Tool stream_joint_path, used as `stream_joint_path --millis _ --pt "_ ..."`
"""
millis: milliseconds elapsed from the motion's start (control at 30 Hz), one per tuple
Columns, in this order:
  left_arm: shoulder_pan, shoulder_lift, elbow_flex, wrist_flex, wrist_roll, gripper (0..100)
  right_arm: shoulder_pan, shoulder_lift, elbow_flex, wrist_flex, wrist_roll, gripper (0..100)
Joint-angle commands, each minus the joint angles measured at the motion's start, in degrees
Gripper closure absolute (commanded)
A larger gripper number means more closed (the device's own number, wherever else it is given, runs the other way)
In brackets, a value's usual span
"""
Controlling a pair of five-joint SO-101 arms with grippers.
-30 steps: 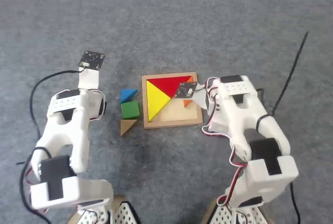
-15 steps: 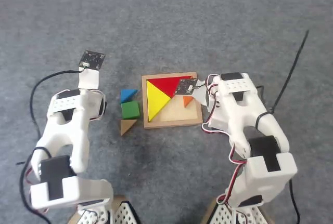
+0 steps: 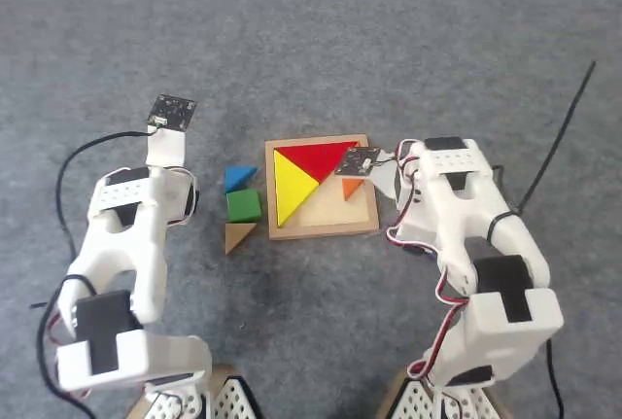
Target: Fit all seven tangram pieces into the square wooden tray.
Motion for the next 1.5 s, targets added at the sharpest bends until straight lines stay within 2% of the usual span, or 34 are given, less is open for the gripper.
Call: stream_joint_path --millis 0,167,367,800,1133,1467 --pt "-0.2 -3.1 -0.3 -0.7 0.0 90 2.8 -2.7 -0.5 1.4 -0.5 70.4" --pt "-0.2 -3.1 -0.3 -0.7 0.0 90 2.2 -7.2 0.1 3.2 -0.5 70.4" --pt "-0.2 -3.1 -0.3 -0.7 0.0 90 2.2 -4.3 4.8 -2.6 -0.4 70.4" --pt "-0.2 -3.1 -0.3 -0.7 0.0 90 -3.1 -7.5 4.1 -2.4 -2.9 70.3" --pt "-0.2 -3.1 -0.3 -0.7 0.0 90 -2.8 -4.8 4.2 -2.8 -3.3 70.6" --pt "-0.2 -3.1 -0.3 -0.7 0.1 90 -1.6 -4.9 4.3 -2.9 -11.6 70.6"
